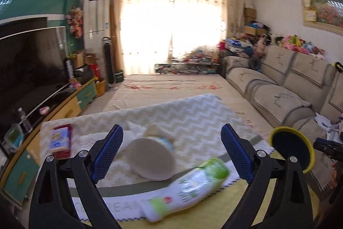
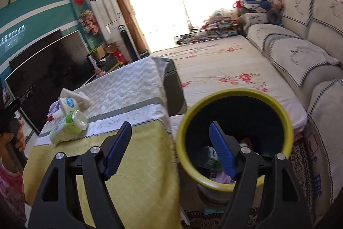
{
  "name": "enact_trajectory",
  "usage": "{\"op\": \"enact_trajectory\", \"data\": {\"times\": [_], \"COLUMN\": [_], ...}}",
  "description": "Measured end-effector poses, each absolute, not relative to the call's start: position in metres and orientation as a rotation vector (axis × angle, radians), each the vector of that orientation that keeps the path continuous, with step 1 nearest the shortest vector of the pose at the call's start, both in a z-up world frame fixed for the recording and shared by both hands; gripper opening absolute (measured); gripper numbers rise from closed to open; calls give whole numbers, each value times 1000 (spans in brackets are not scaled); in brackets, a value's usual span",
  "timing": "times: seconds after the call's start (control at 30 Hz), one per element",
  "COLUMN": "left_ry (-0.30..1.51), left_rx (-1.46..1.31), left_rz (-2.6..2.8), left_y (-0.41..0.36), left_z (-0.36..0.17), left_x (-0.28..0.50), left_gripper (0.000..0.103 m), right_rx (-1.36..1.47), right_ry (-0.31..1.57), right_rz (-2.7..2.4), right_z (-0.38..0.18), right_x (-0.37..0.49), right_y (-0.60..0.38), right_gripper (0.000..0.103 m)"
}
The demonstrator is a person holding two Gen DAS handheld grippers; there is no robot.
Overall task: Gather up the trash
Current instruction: 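Move the right gripper to the coconut water bottle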
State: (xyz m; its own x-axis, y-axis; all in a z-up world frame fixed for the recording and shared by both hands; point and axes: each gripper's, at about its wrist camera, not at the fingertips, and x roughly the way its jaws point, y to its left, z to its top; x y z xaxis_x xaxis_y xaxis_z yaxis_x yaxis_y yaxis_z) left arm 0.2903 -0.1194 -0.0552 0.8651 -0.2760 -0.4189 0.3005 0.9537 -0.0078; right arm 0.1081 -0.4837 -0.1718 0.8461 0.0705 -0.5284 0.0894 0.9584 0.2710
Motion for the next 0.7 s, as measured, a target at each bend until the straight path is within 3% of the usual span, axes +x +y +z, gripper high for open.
{"op": "enact_trajectory", "data": {"times": [0.3,0.5,0.7], "left_ry": [425,427,440], "left_rx": [-37,-24,-12], "left_rz": [8,13,7], "left_y": [7,0,-14], "left_z": [-113,-124,-127], "left_x": [323,327,325], "left_gripper": [91,91,91], "right_rx": [-30,-96,-116], "right_ry": [594,615,763], "right_rz": [470,450,406], "right_z": [-148,-149,-178], "right_x": [174,235,315], "right_y": [-360,-328,-321], "right_gripper": [76,76,76]}}
